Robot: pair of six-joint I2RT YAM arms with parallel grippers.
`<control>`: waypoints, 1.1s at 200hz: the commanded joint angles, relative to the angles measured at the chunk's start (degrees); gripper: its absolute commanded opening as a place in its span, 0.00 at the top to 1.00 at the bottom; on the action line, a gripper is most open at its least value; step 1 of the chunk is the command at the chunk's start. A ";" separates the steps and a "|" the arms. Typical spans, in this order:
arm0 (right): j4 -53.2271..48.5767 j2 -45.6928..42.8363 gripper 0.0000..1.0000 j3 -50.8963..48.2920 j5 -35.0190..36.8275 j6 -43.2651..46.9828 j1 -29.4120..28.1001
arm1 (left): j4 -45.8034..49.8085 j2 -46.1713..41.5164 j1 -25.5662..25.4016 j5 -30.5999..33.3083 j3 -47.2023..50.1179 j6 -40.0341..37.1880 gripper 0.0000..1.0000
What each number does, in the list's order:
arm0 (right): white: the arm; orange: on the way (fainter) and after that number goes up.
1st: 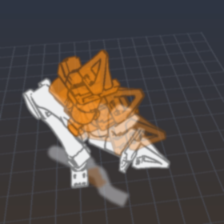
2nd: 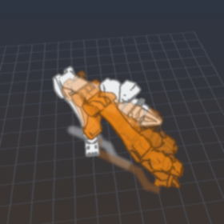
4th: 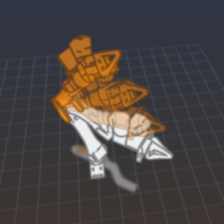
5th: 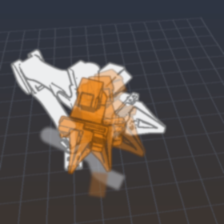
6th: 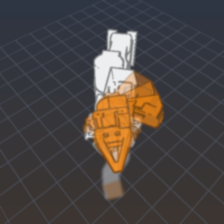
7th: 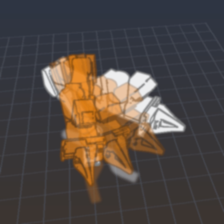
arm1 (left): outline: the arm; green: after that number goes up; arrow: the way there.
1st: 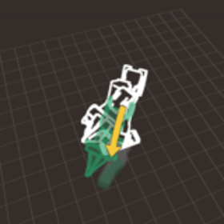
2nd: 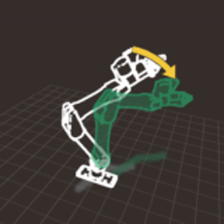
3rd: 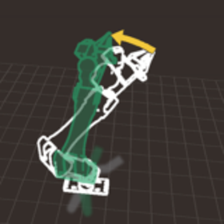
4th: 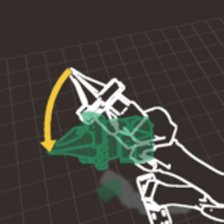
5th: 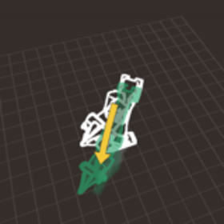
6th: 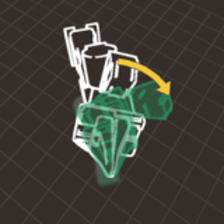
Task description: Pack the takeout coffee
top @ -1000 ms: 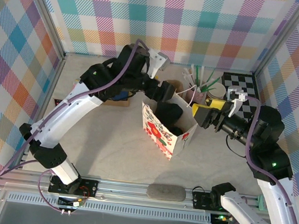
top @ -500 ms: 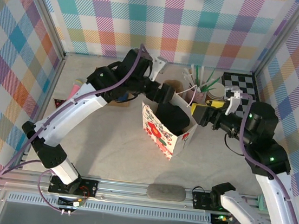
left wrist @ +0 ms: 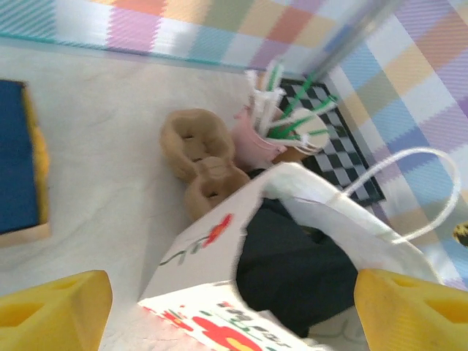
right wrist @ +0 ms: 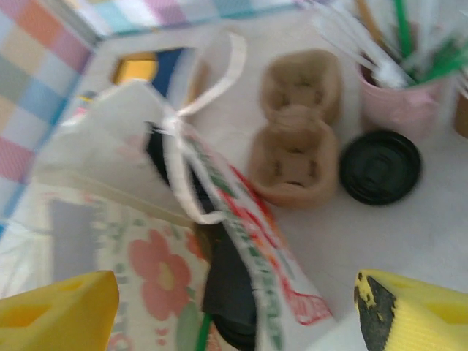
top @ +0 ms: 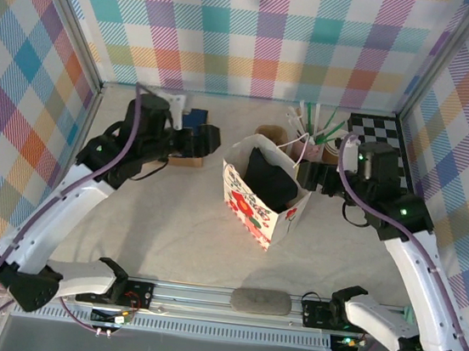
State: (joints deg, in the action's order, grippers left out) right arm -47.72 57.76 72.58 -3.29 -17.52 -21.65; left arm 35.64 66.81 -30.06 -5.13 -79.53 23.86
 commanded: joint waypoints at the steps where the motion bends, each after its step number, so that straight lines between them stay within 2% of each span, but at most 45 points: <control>1: -6.19 3.76 0.17 2.97 12.56 -3.38 2.16 | -4.79 -3.63 4.00 -0.63 6.13 7.36 0.14; 31: -5.77 5.71 0.18 1.22 17.88 -4.71 5.71 | -8.38 -7.74 4.58 0.69 16.78 12.27 0.16; 62: -2.12 8.16 0.22 -3.57 12.73 -3.59 5.84 | -12.87 -8.96 2.55 0.01 26.39 15.79 0.20; 80: -0.03 9.58 0.25 -6.20 8.81 -2.68 5.74 | -12.18 -9.46 -0.25 2.96 27.24 14.71 0.20; 103: 2.80 10.73 0.28 -9.42 5.99 -2.92 4.65 | -12.57 -9.72 -0.70 3.95 28.18 13.69 0.20; 159: 7.12 15.83 0.30 -12.44 5.19 -4.27 -0.43 | -16.68 -7.95 -0.70 2.36 30.68 14.87 0.20; 220: 10.46 17.55 0.31 -14.74 4.52 -6.14 -5.66 | -23.08 -4.32 -0.79 1.35 32.57 16.05 0.21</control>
State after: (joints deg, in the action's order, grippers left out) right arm -39.53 74.37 58.89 2.31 -22.02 -25.63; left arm 17.45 60.95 -30.63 -2.68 -47.29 39.05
